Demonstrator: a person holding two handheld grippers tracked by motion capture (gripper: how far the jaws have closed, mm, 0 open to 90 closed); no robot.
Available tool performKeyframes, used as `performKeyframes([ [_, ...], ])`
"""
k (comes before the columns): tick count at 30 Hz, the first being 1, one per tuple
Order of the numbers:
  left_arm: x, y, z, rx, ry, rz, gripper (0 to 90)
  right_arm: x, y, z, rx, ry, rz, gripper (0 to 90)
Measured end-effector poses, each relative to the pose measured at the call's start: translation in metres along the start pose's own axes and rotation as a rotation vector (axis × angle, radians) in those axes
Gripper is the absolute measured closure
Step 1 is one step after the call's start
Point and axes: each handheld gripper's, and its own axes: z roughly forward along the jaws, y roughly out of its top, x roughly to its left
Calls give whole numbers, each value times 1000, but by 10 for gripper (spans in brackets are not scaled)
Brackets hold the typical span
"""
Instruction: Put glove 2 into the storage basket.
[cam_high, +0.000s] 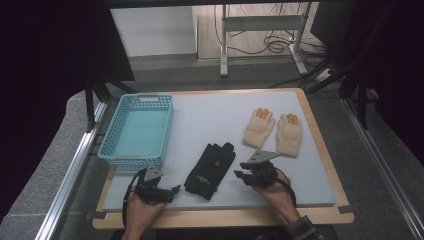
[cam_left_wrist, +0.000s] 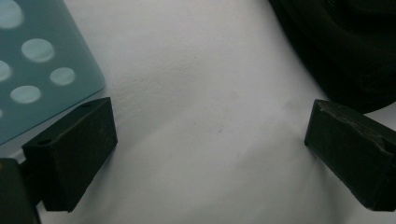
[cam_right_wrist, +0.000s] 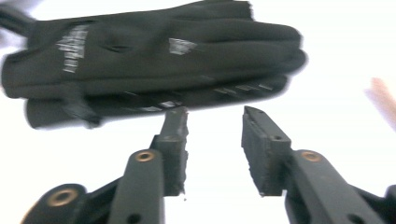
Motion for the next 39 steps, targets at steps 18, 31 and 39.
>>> performKeyframes([
  [18,-2,2,0,16,14,-16,21,-51,-49,-25,65,-211,126,195],
  [31,-7,4,-2,23,15,-7,61,-52,-50,-25,58,-211,133,192],
  [39,-19,15,-10,10,-41,-46,53,-52,-50,-25,57,-212,133,192],
])
